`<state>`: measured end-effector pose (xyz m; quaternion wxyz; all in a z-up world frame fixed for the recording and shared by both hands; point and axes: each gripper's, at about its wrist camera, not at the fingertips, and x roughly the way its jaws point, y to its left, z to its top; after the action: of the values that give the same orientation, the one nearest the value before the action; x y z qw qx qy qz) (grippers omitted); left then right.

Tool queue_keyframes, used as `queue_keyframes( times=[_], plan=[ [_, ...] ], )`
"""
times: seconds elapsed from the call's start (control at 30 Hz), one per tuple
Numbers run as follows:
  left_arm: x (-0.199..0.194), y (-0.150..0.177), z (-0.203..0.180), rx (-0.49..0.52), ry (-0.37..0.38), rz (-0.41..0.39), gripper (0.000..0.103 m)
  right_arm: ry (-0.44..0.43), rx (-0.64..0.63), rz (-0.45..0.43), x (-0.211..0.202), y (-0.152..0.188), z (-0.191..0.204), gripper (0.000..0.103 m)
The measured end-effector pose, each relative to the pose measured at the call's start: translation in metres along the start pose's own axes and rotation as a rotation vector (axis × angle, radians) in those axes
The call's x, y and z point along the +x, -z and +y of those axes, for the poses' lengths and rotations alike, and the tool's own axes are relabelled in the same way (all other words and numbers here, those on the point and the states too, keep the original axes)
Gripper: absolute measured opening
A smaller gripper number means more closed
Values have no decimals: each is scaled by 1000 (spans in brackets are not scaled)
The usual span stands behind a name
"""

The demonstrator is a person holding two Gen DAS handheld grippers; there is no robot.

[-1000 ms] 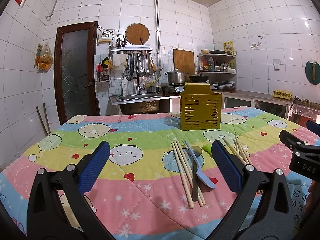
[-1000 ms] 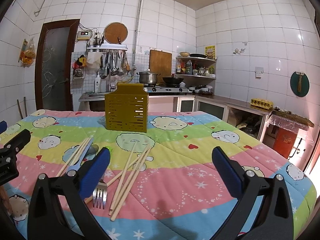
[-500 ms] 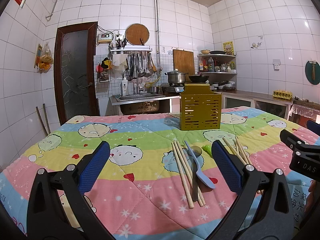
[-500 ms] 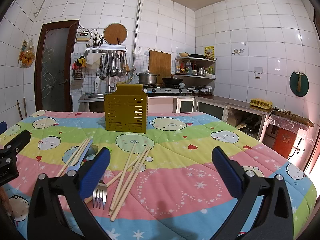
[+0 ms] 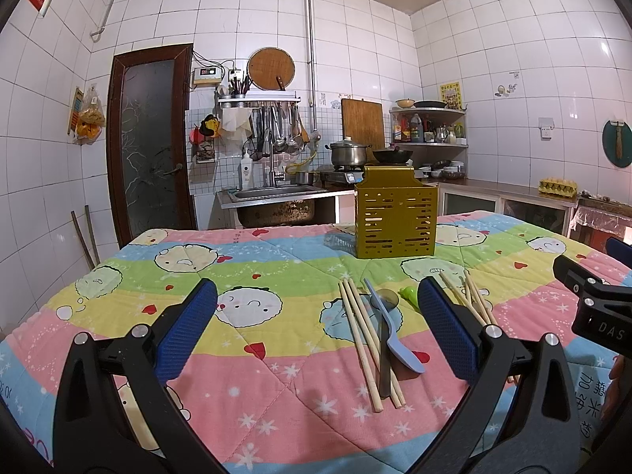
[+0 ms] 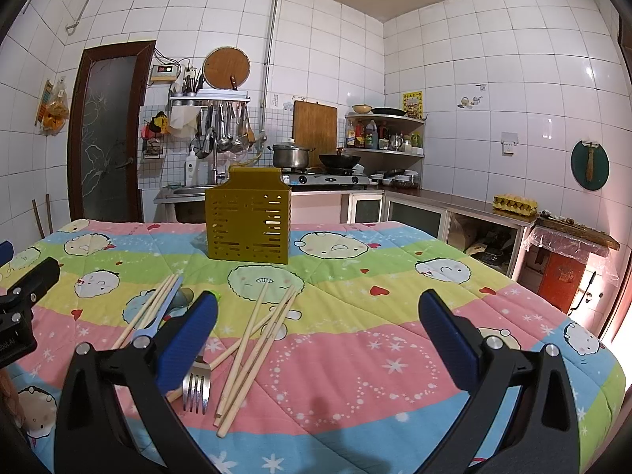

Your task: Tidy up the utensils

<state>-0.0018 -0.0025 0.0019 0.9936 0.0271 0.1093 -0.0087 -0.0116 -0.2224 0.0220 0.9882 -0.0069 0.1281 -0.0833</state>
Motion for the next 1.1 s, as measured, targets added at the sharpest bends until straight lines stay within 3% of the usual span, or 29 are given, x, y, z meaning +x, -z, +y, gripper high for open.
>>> queue_keyframes(
  times=[1.1],
  plan=[
    [-3, -6, 0, 4, 5, -12, 98, 8, -3, -17, -6, -3, -6, 99]
  ],
)
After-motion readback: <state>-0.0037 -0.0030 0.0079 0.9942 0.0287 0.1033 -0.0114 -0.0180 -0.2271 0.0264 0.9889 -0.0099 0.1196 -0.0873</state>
